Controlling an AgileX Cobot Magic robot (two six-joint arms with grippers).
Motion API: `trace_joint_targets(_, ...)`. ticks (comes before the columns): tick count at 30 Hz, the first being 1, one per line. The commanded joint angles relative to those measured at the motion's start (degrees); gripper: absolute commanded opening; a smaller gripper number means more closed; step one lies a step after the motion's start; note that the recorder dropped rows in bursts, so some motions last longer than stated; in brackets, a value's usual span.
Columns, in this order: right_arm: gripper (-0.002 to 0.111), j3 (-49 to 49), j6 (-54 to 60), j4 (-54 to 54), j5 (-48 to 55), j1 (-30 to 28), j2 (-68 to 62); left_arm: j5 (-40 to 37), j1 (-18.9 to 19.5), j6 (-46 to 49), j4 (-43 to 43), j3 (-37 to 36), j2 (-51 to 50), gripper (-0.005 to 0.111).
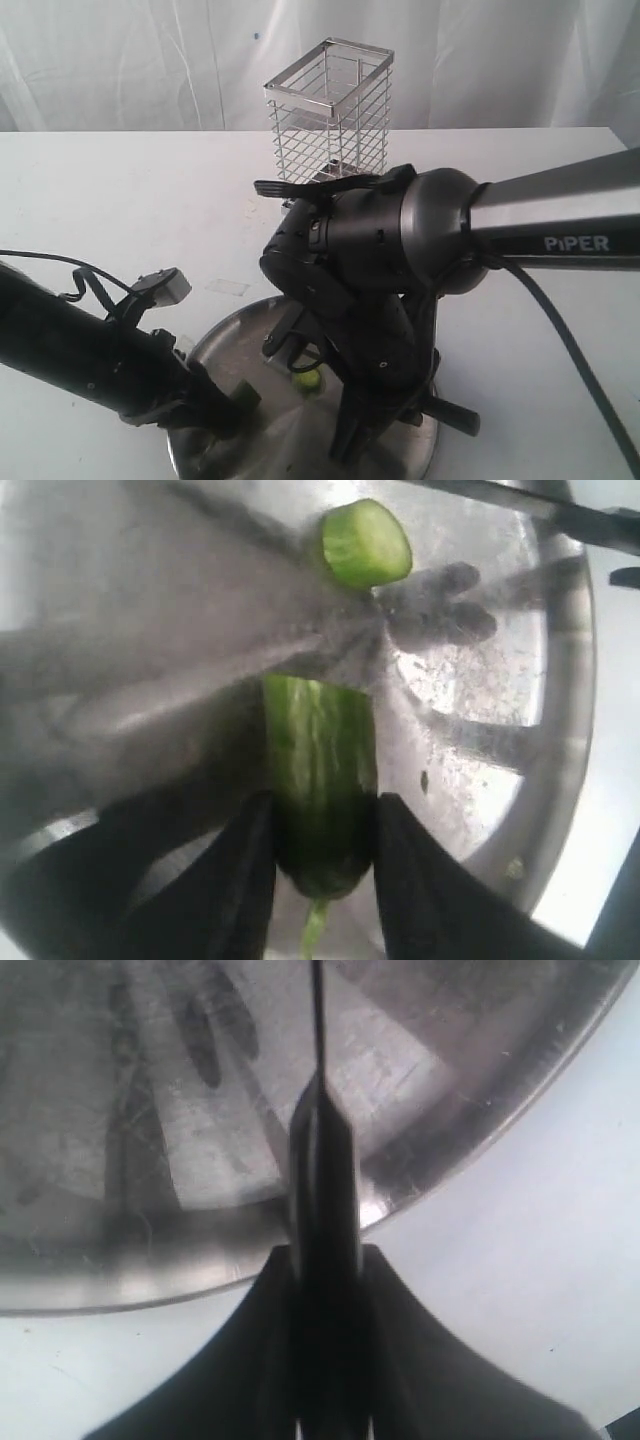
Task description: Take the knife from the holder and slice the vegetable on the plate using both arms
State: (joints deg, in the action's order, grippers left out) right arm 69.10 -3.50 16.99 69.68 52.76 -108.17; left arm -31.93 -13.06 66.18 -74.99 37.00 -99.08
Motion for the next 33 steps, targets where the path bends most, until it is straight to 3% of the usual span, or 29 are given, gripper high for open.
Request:
trace_joint_targets(1, 0.0, 0.32, -0.31, 0.27, 0.28, -0.31, 1.6, 0.42, -0.41, -0.25, -2.53, -0.47, -1.24, 0.034)
trace_joint_targets(11, 0.0, 0.32, -0.79, -4.96, 0.28, -0.21, 5.16, -1.25, -0.41, 4.74, -10.06, 0.44, -1.53, 0.065)
trace_joint_targets(16, 0.0, 0.1, -0.79, -9.67, 0.28, -0.13, 5.25, -3.9, -0.3, 4.25, -9.1, 2.19, -1.39, 0.066)
trace_joint_targets(19, 0.0, 0.12, -0.22, -12.55, 0.28, -0.13, 5.25, -1.38, -0.06, 2.8, -6.66, 2.56, 0.21, 0.066)
trace_joint_targets(25, 0.0, 0.12, 0.44, -14.63, 0.07, -0.13, 5.25, 0.9, 3.51, -0.59, -2.84, 2.56, 5.07, 0.066)
trace_joint_targets(27, 0.0, 0.12, 0.73, -16.99, -0.48, 0.38, 5.25, 1.16, 6.32, -2.02, -1.57, 2.56, 7.35, 0.066)
trace_joint_targets(33, 0.0, -0.57, -0.06, -16.99, -4.22, 3.18, 5.25, 0.47, 7.21, -2.28, -1.8, 2.56, 8.26, 0.066)
